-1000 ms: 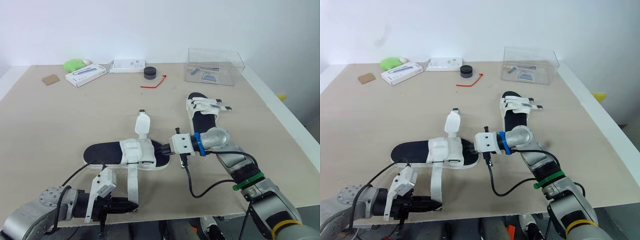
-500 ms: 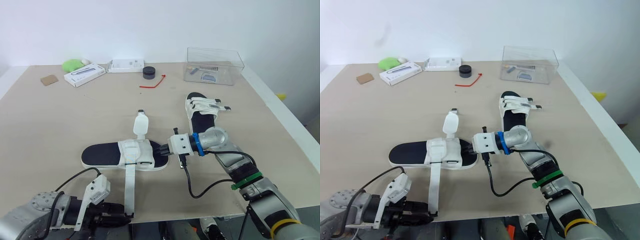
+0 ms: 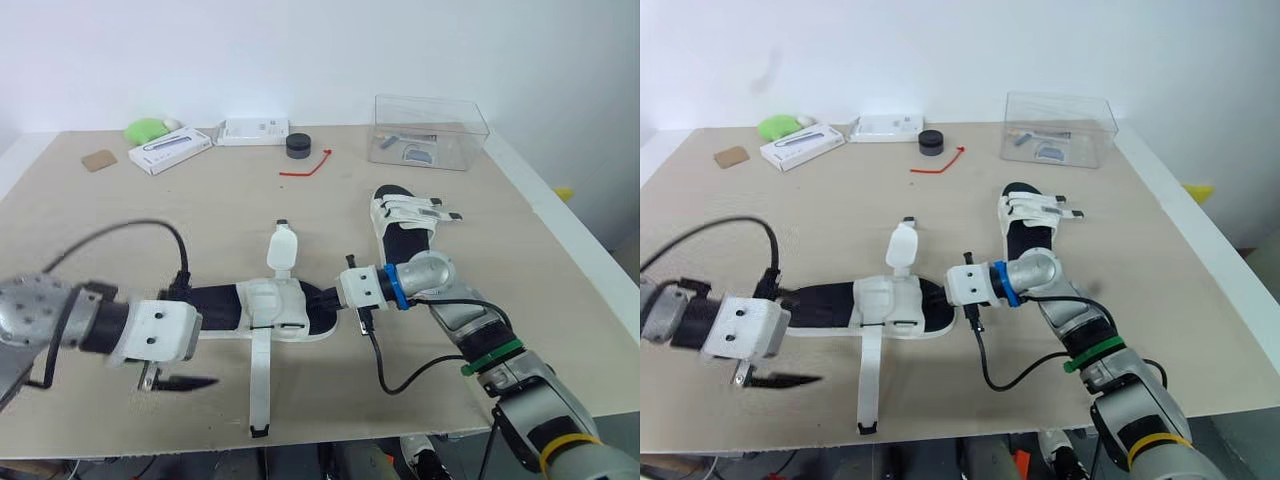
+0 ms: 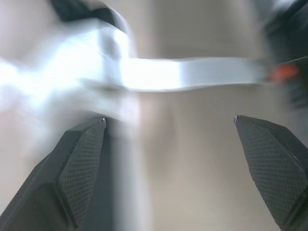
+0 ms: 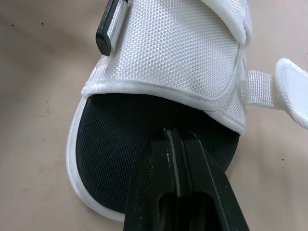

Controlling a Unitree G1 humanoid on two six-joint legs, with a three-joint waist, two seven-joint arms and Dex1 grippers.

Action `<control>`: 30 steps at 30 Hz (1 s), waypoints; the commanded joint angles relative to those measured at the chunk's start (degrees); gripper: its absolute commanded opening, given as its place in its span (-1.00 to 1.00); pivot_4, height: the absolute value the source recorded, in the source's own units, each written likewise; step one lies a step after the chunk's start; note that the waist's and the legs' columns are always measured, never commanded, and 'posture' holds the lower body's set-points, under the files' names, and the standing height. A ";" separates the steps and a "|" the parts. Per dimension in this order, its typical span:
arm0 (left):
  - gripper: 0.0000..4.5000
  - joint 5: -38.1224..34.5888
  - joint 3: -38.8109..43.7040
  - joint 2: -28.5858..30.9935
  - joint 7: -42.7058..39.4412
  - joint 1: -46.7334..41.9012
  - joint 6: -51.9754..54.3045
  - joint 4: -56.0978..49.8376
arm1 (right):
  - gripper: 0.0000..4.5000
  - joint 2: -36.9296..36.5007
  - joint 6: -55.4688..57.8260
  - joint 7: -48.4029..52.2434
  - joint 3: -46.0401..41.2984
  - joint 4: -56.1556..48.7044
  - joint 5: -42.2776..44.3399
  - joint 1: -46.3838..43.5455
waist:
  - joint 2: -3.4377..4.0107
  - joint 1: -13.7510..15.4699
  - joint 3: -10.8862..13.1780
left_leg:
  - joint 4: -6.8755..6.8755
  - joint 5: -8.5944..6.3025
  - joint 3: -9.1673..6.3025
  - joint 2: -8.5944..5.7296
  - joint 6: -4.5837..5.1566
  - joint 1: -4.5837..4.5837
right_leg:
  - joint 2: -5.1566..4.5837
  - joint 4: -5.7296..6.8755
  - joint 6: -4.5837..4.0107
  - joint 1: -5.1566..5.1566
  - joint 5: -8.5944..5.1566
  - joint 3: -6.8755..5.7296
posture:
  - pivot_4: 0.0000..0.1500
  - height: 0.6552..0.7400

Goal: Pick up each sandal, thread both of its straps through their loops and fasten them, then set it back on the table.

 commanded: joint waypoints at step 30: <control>0.21 16.28 -21.26 -12.25 5.41 -7.64 -45.50 13.30 | -1.00 -2.33 1.65 0.09 1.10 1.78 -3.82 2.07 | -0.09 0.04 -0.04 | -0.06 0.00 0.85 0.10 0.03 0.06 | 0.00 -0.02 0.53 -0.01 0.34 0.47 | 1.00 1.00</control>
